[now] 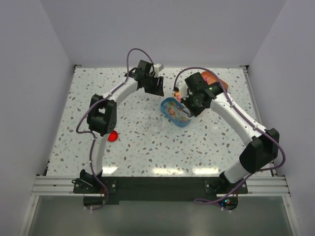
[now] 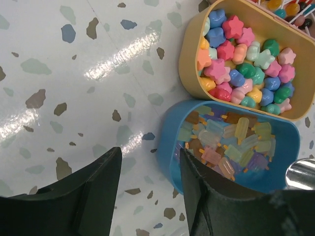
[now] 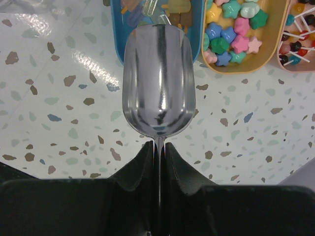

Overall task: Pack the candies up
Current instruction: Scoop the fake candies from the storage box.

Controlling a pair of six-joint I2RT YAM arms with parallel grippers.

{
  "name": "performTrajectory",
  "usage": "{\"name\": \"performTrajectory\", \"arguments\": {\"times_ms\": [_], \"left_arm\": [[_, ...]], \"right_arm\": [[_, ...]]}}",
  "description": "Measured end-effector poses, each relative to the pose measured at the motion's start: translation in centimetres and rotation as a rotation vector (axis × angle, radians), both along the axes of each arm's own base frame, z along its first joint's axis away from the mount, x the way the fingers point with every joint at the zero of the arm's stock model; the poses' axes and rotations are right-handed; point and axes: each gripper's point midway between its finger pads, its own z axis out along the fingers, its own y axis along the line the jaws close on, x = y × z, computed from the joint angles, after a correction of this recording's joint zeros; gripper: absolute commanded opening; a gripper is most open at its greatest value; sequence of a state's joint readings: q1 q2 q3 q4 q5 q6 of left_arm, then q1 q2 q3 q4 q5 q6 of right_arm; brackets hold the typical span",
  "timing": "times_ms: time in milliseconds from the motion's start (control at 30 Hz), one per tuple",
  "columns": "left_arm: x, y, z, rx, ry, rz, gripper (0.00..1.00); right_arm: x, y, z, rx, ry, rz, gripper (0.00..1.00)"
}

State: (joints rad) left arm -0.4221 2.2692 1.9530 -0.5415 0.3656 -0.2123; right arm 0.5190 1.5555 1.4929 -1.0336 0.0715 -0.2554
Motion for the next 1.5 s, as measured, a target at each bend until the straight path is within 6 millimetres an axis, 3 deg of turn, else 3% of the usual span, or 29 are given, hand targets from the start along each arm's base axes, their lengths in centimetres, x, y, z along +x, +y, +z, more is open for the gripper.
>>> {"name": "performTrajectory", "arguments": {"times_ms": [167, 300, 533, 833, 1000, 1233, 1500], "left_arm": [[0.5, -1.4, -2.0, 0.029, -0.013, -0.05, 0.52], [-0.2, -2.3, -3.3, 0.067, -0.015, -0.092, 0.49], [-1.0, -3.8, -3.7, 0.134, -0.06, -0.138, 0.42], [-0.7, -3.2, -4.5, 0.194, -0.079, -0.126, 0.37], [-1.1, -3.2, -5.7, 0.224, -0.063, -0.128, 0.31], [-1.2, -3.3, -5.9, 0.236, -0.063, -0.128, 0.16], [-1.2, -3.3, -5.9, 0.249, -0.074, -0.141, 0.1]], "right_arm": [[0.2, -0.5, -1.4, -0.045, 0.058, 0.012, 0.0], [1.4, 0.0, -1.9, -0.066, 0.087, 0.023, 0.0], [2.8, 0.4, -3.5, -0.111, 0.159, 0.034, 0.0], [2.3, -0.2, -3.0, -0.149, 0.213, 0.054, 0.0], [1.9, -0.7, -3.1, -0.173, 0.232, 0.062, 0.0], [1.6, -1.2, -3.1, -0.201, 0.247, 0.068, 0.0], [1.9, -1.4, -4.1, -0.237, 0.289, 0.069, 0.0]]}}
